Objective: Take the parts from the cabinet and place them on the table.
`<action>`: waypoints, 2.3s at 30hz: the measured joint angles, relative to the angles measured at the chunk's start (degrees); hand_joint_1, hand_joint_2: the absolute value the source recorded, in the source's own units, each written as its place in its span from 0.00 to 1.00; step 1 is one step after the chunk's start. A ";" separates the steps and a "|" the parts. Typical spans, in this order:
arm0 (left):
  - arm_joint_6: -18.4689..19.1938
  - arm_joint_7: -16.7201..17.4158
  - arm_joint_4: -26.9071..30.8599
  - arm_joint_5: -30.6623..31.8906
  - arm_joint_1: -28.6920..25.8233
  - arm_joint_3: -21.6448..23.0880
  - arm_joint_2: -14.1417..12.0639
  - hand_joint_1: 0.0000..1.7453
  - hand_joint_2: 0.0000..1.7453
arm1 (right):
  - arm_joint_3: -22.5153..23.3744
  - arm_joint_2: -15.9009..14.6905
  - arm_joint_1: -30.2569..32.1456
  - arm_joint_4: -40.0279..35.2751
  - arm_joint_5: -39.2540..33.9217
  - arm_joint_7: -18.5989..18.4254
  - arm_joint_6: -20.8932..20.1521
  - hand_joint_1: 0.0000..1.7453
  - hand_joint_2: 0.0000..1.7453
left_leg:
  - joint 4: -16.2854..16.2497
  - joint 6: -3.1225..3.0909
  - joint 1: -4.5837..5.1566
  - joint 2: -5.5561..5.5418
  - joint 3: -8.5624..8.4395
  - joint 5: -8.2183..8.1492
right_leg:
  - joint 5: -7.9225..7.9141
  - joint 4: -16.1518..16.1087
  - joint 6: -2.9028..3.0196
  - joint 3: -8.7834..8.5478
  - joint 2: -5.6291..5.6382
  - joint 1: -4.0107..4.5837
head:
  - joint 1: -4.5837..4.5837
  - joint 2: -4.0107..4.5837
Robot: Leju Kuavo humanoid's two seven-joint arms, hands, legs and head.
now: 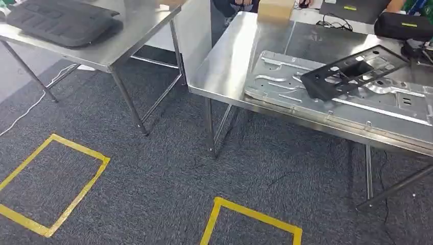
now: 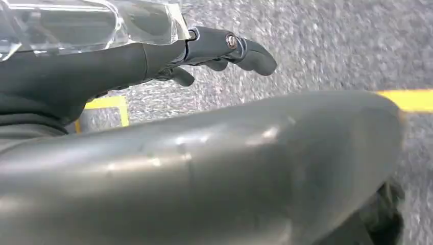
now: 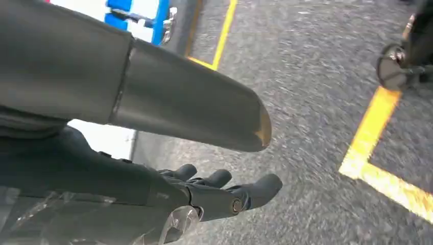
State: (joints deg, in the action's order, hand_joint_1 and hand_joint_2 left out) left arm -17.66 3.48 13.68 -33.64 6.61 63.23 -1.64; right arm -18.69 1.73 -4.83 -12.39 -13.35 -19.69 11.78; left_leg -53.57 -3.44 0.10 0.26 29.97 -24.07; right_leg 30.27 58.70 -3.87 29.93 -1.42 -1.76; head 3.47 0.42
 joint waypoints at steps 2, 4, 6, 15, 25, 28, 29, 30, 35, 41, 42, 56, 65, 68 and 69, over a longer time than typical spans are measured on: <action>-0.07 0.00 0.00 -0.02 0.08 0.00 0.00 0.00 0.00 | -0.02 0.00 0.11 0.00 -0.02 0.00 0.00 0.00 0.00 | -0.02 -0.34 0.16 -0.93 0.02 0.00 | 4.83 9.54 0.11 4.57 1.02 0.20 | -0.09 0.00; 0.04 0.00 0.00 -0.04 -0.13 0.00 0.13 0.00 0.00 | -0.13 0.02 0.15 0.00 -0.02 0.00 0.00 0.00 0.00 | -0.08 -0.39 0.45 -2.11 -0.06 -0.03 | 5.96 15.57 0.09 7.87 1.22 0.33 | -0.09 0.00; 0.04 0.00 0.00 -0.04 -0.18 0.00 0.18 0.00 0.00 | -0.20 0.02 0.15 0.00 -0.02 0.00 0.00 0.00 0.00 | -0.18 -0.36 0.47 -3.61 -0.23 -0.08 | 1.64 9.87 0.22 5.62 1.38 0.33 | -0.07 0.00; 0.00 0.00 0.00 -0.15 -0.19 0.00 0.24 0.00 0.00 | -0.44 0.11 0.01 0.02 0.02 -0.20 -0.04 0.00 0.00 | -4.66 1.82 0.50 -3.64 2.08 -2.79 | -3.21 -2.78 2.38 -0.05 2.44 -0.05 | 0.29 0.00; 0.00 0.02 0.00 -0.13 0.15 0.00 0.28 0.00 0.00 | -0.59 0.17 0.18 0.02 0.02 -0.37 -0.02 0.00 0.00 | -1.70 1.68 0.69 3.51 1.67 -0.42 | -1.77 -2.86 1.64 -1.49 -3.91 0.51 | 0.24 0.00; 0.00 0.11 0.00 0.02 -0.10 0.00 0.28 0.00 0.00 | -0.61 0.22 -0.45 0.02 0.00 -0.37 -0.02 0.00 0.00 | -1.41 0.97 0.96 1.65 1.82 -0.37 | -1.68 -3.76 0.64 -2.38 -5.48 0.30 | 0.29 0.00; 0.00 0.17 0.00 0.02 -0.26 0.00 0.28 0.00 0.00 | -0.61 0.26 -0.30 -0.02 0.00 -0.35 -0.04 0.00 0.00 | -0.18 0.52 -0.06 0.88 0.88 0.41 | -1.23 -3.43 0.21 -2.61 -4.99 0.30 | 0.27 -0.02; 0.00 0.18 0.00 0.04 -0.28 0.00 0.28 0.00 0.00 | -0.63 0.20 -0.28 0.00 0.02 -0.37 -0.06 0.00 0.00 | 0.17 0.37 0.21 0.34 0.50 0.52 | -0.32 -2.14 0.07 -2.32 -2.14 0.23 | 0.20 0.00; 0.15 0.17 0.00 0.07 -0.08 0.00 0.33 0.00 0.00 | -0.66 0.20 0.16 0.00 0.02 -0.42 -0.11 0.00 0.00 | 0.05 -0.30 0.43 -3.03 0.43 0.40 | 5.44 14.18 0.19 7.02 1.25 0.41 | 0.04 -0.02; 0.15 0.22 0.00 0.09 -0.02 0.00 0.31 0.00 0.00 | -0.68 0.15 0.34 0.11 0.04 -0.55 -0.15 0.00 0.00 | -1.23 1.11 0.35 -6.87 0.78 -0.56 | -3.06 -2.68 0.82 0.28 4.82 0.12 | -0.02 0.00; 0.17 0.33 0.00 0.09 -0.15 0.00 0.31 0.00 0.00 | -0.68 0.13 0.07 0.11 0.04 -0.52 -0.17 0.00 0.00 | -0.99 1.29 0.29 -7.27 0.87 -0.45 | -2.99 -2.66 1.18 0.22 4.39 0.43 | -0.04 -0.02; -0.11 0.44 0.00 -0.37 0.21 0.02 0.18 0.00 0.00 | -1.14 0.35 0.21 0.20 -0.07 -0.68 -0.20 0.00 0.00 | -1.63 0.25 1.68 3.63 1.86 -0.23 | -1.41 -3.00 2.07 -1.83 -4.71 1.03 | 0.39 0.00; -0.39 0.31 0.00 -0.46 0.04 0.02 0.31 0.00 0.00 | -1.38 0.39 0.22 0.24 -0.17 -0.61 -0.20 0.00 0.00 | 0.42 -0.80 0.71 -2.66 0.64 0.96 | 6.68 15.16 0.66 7.09 1.26 0.94 | 0.04 -0.04; -0.44 0.28 0.00 -0.48 -0.19 0.02 0.33 0.00 0.00 | -1.44 0.35 0.18 0.24 -0.17 -0.61 -0.20 0.00 0.00 | 0.23 -0.45 0.37 -5.20 0.28 0.75 | -0.54 5.03 0.34 3.52 1.83 0.46 | 0.04 -0.04; -0.46 0.26 0.00 -0.48 -0.16 0.02 0.31 0.00 0.00 | -1.46 0.28 0.27 0.24 -0.17 -0.61 -0.18 0.00 0.00 | -0.04 -0.10 0.26 -5.99 0.19 0.52 | -3.17 -0.53 0.09 1.00 3.49 0.10 | 0.04 -0.02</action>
State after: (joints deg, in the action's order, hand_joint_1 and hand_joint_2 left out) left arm -18.12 3.74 13.68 -34.12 6.44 63.25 -1.33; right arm -20.15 2.01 -4.56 -12.15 -13.53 -20.31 11.61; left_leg -53.61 -3.54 0.35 -5.73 30.16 -23.54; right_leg 27.10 58.17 -3.78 30.93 2.07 -1.65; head 3.52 0.39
